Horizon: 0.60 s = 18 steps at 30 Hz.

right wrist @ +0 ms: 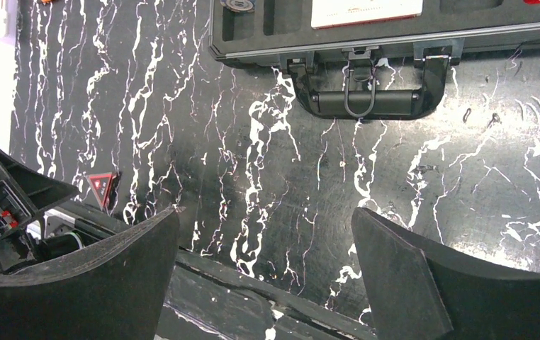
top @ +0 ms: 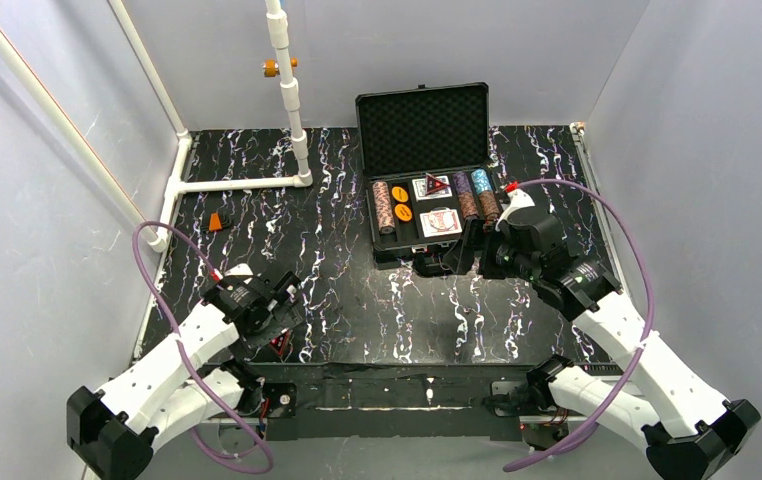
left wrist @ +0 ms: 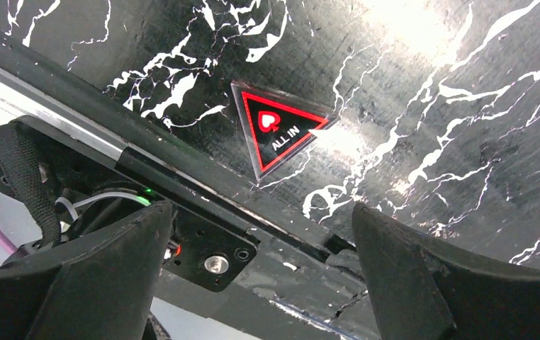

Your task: Pack up texas hold em set

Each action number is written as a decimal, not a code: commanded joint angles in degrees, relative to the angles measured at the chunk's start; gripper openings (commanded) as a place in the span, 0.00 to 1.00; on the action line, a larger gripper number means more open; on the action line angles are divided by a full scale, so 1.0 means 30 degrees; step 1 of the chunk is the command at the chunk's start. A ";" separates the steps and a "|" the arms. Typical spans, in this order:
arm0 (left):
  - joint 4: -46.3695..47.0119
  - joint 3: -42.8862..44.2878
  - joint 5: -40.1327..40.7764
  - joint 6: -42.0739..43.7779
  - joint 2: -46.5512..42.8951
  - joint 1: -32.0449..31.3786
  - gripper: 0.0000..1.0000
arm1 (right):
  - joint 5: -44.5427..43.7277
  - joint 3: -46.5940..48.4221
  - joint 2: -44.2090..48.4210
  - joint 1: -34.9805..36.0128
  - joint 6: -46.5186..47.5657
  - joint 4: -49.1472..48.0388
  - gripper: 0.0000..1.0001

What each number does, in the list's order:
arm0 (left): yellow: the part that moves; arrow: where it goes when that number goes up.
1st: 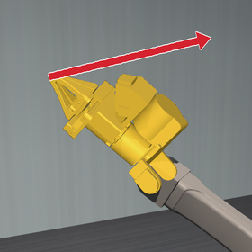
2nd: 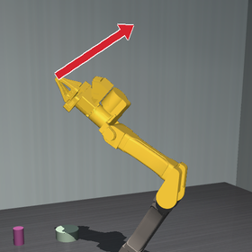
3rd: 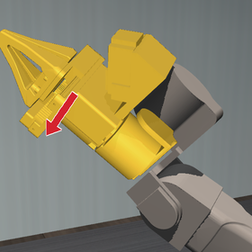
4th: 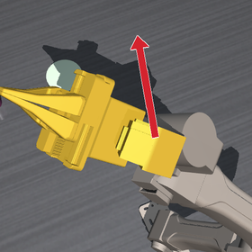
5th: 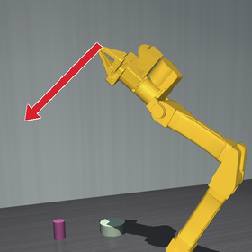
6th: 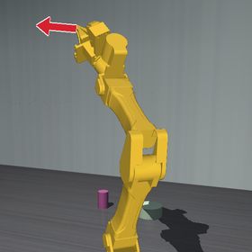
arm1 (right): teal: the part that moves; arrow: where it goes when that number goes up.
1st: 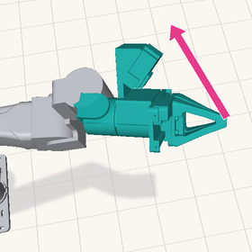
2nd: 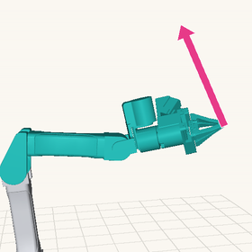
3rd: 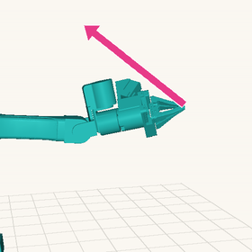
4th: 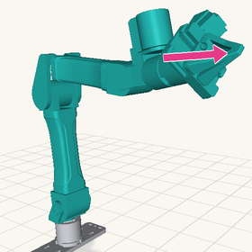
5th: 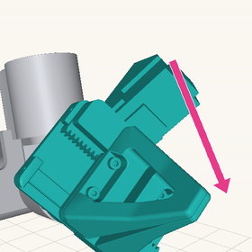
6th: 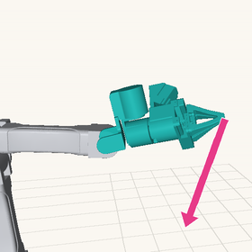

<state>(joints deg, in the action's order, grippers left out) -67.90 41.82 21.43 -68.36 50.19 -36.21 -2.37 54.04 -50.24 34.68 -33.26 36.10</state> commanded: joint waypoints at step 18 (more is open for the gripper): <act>0.1593 -0.3854 -0.1309 -0.3949 0.0748 0.0057 0.98 | 0.0361 -0.1063 0.0814 0.0043 0.0009 -0.1090 0.98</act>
<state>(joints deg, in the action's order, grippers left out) -57.71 32.67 18.92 -77.73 51.53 -36.14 -1.67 51.22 -48.86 34.68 -33.26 34.85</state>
